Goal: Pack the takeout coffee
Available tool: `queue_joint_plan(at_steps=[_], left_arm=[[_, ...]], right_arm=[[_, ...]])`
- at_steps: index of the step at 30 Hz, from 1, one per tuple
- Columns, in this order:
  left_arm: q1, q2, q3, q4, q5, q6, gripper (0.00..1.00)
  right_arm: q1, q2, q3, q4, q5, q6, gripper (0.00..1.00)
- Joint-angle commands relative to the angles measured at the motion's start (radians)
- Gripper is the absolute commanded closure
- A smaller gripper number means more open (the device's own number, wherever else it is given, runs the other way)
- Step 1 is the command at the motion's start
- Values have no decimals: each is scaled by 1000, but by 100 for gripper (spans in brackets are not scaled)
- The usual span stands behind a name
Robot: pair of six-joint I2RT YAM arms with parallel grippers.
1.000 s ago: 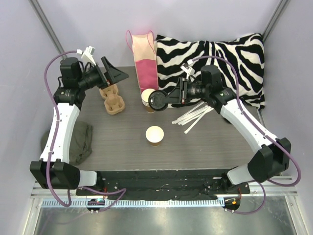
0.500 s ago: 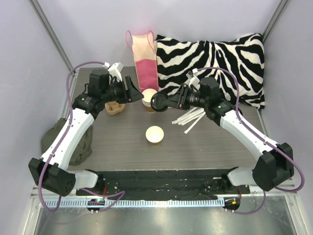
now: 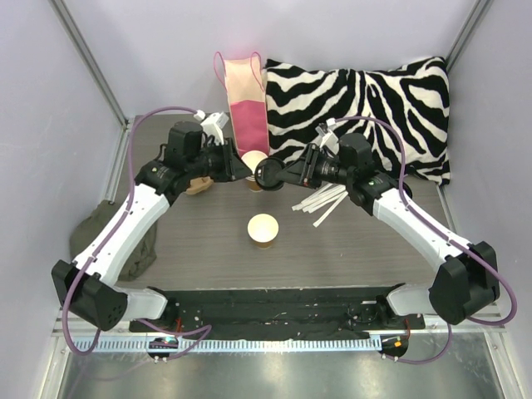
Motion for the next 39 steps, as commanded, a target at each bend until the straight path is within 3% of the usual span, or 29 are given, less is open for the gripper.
queue_joint_plan(at_steps=[1, 17, 26, 27, 30, 32, 33, 35, 36, 39], left_arm=[[-36, 13, 3, 35, 3, 25, 73], [-78, 53, -2, 22, -43, 50, 71], [-81, 64, -18, 18, -37, 30, 93], [-79, 67, -20, 15, -29, 29, 99], [-79, 75, -14, -9, -26, 39, 100], [-79, 72, -11, -43, -25, 64, 100], [-81, 70, -3, -58, -11, 79, 100], [-91, 53, -3, -112, -15, 122, 100], [-95, 47, -12, -129, -17, 134, 100], [-110, 38, -28, -211, -31, 200, 100]], right_arm=[[11, -14, -9, 88, -19, 17, 99], [19, -38, -52, 103, -50, 42, 99], [23, -51, -82, 128, -71, 52, 99], [23, -51, -84, 131, -71, 54, 99], [23, -54, -96, 135, -73, 59, 98], [23, -58, -102, 117, -71, 54, 84], [22, -67, -107, 102, -67, 46, 68], [8, -81, -113, 63, -57, 11, 54], [0, -87, -125, 24, -56, 2, 40], [-36, -113, -147, -44, -70, -39, 30]])
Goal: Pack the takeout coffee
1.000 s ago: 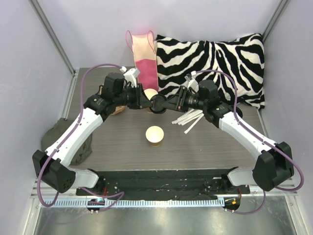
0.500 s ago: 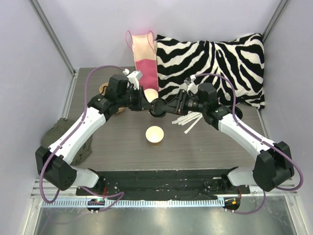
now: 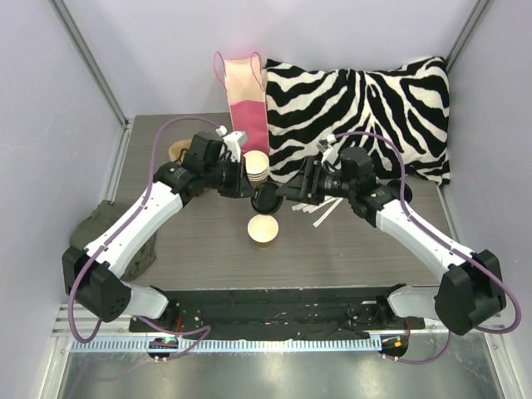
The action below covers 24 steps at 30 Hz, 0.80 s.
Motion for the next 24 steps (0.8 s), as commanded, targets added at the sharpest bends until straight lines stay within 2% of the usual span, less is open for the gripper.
queue_joint_plan(at_steps=[1, 2, 4, 9, 10, 13, 17, 24], left_arm=[[-28, -30, -21, -143, -1, 120, 100], [-33, -27, -25, -157, -1, 131, 100], [-73, -15, -19, -203, -11, 172, 100], [-159, 28, -10, -237, -152, 232, 100], [-172, 36, -12, -234, -159, 234, 100], [-197, 68, -6, -237, -188, 226, 100], [-200, 120, 33, -252, -223, 235, 100], [-197, 165, 70, -258, -252, 235, 100]], right_arm=[[-46, -68, -23, -81, -19, -77, 26], [-54, -76, -22, -119, -22, -96, 21], [-69, -82, -13, -156, -38, -158, 19], [-73, -74, 73, -343, -59, -490, 26], [-77, -71, 83, -372, -65, -506, 26], [-82, -61, 75, -400, -136, -474, 30], [-82, -41, 41, -322, -202, -404, 37], [-77, 53, 26, -276, -259, -384, 58]])
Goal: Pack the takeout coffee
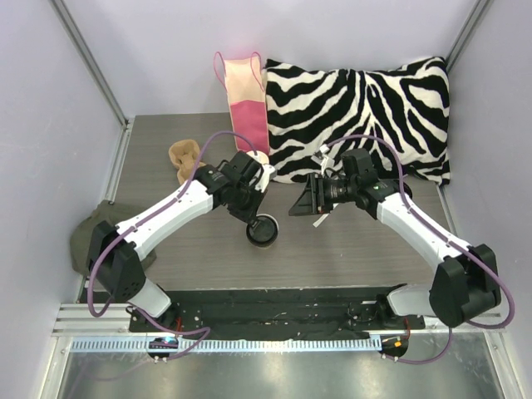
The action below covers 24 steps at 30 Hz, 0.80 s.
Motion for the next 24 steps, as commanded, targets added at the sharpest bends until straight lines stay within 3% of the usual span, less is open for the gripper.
queue_joint_plan(at_steps=[1, 7, 24], left_arm=[[-1, 0, 32, 6, -36, 13, 100], [17, -9, 6, 57, -44, 2, 100], [42, 37, -14, 97, 34, -25, 100]], right_arm=[[0, 50, -11, 84, -68, 21, 60], [9, 48, -86, 278, -76, 168, 67], [60, 81, -144, 443, -36, 260, 70]])
